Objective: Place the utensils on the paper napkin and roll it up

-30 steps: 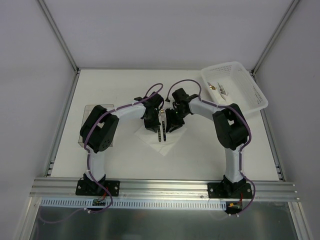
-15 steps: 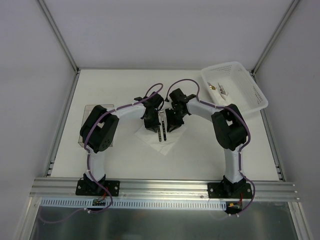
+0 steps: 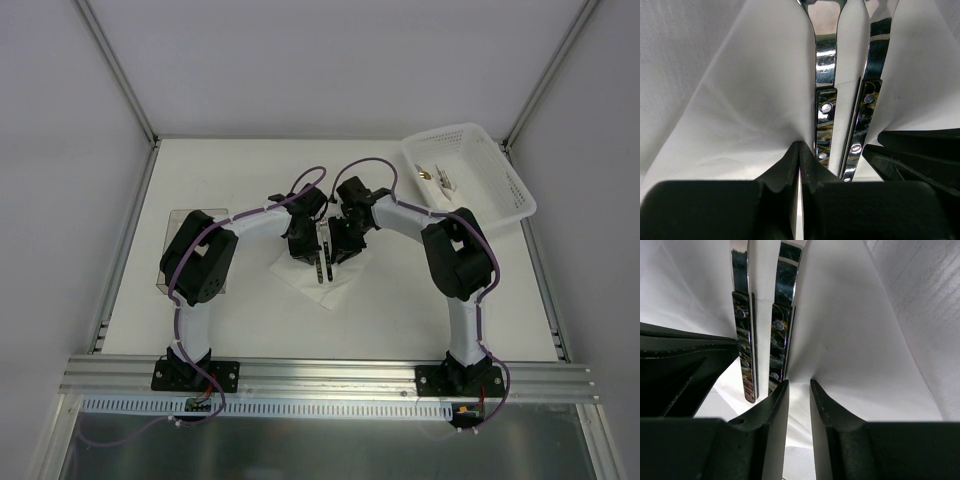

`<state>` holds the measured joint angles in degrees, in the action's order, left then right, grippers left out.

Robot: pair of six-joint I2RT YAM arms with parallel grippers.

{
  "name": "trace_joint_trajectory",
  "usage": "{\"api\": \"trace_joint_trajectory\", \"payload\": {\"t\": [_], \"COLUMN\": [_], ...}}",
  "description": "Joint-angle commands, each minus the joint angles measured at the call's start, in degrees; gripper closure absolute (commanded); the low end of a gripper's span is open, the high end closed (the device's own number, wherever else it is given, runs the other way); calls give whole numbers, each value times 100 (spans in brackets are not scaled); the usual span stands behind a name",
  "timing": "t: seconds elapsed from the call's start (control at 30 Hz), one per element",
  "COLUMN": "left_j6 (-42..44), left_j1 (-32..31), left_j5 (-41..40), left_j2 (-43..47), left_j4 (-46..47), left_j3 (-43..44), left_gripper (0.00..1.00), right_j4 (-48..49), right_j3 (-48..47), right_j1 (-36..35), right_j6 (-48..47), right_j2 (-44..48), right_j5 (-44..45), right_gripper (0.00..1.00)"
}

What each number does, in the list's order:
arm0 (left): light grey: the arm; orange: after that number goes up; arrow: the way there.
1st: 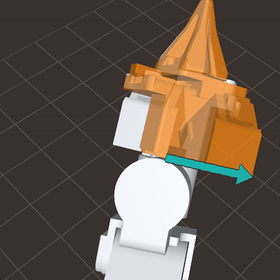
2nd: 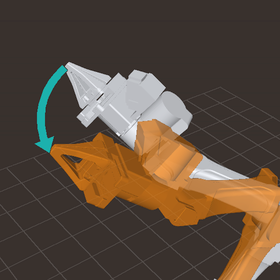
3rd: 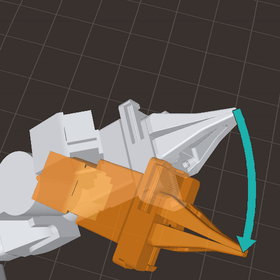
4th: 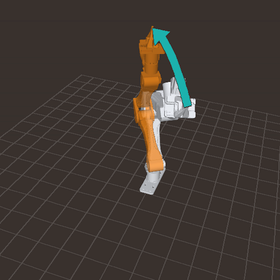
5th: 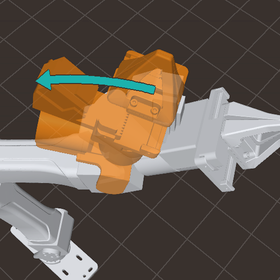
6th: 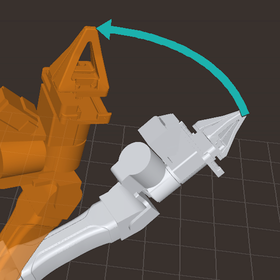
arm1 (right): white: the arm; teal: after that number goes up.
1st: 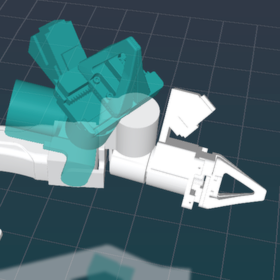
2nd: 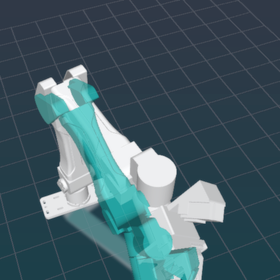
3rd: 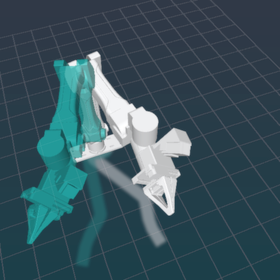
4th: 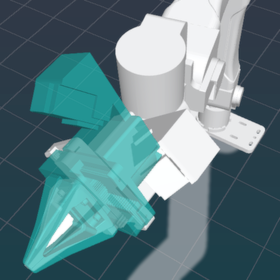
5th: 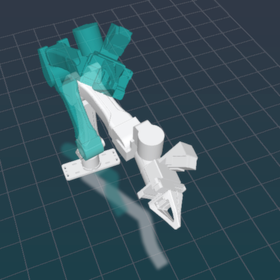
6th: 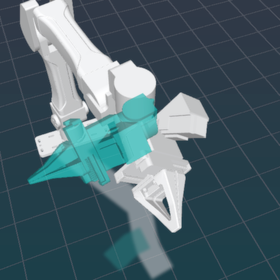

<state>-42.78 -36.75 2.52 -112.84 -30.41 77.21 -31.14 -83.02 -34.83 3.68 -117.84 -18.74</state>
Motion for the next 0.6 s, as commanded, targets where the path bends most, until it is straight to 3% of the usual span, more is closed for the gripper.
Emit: {"api": "trace_joint_trajectory", "payload": {"t": [0.0, 0.37, 0.57], "left_j6": [-81, -63, -37], "left_j1": [-34, -34, -34], "left_j5": [11, 29, 38], "left_j2": [-46, -37, -45], "left_j4": [71, 80, 97], "left_j3": [-22, -22, -13], "left_gripper": [100, 84, 82], "right_j4": [90, 81, 81], "right_j3": [-91, -47, -30], "right_j1": [-94, -94, -94], "right_j6": [54, 62, 45], "right_j2": [-151, -187, -204], "right_j5": [29, -7, -42], "right_gripper": [73, 69, 69]}}
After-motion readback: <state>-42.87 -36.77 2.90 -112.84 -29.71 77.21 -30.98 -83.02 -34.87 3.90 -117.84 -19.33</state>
